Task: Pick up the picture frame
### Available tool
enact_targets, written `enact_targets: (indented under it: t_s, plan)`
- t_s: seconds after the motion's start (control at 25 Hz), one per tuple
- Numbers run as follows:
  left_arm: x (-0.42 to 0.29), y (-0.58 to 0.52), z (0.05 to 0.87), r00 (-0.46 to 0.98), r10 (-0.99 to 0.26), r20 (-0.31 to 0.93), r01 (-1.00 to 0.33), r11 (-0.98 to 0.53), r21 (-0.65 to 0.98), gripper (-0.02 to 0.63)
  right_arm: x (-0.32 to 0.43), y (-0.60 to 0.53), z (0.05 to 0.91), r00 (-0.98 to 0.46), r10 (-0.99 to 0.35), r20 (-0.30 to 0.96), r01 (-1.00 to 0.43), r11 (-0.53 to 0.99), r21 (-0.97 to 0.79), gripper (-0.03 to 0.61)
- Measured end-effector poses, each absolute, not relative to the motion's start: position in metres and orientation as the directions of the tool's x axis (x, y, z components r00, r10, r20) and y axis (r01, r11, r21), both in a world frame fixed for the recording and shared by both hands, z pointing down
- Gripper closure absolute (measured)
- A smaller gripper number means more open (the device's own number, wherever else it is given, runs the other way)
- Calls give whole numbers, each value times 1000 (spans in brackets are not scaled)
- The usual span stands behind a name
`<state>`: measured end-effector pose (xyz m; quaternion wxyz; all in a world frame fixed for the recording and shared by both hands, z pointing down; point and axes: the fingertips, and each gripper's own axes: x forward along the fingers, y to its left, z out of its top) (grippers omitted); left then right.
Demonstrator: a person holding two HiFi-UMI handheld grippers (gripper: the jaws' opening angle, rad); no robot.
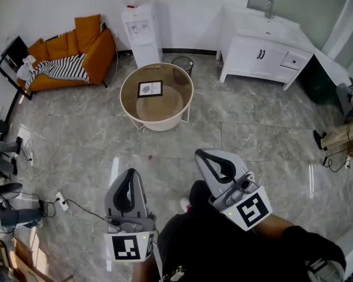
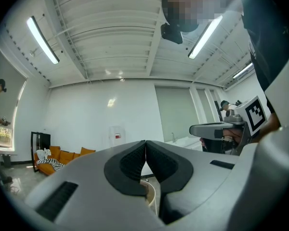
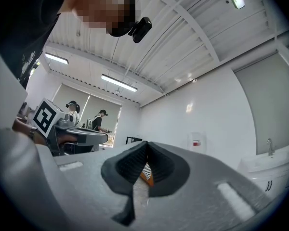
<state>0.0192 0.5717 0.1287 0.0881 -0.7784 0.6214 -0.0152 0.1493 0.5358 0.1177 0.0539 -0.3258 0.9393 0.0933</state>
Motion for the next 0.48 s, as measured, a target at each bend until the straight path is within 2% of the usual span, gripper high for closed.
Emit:
enact_targets:
  t_s: [0.48]
  plan:
    - [9,561,138,197,-979,-53,-973,-189,-135,601,139,516,123,-801,-583,-136,-598,792,125,580]
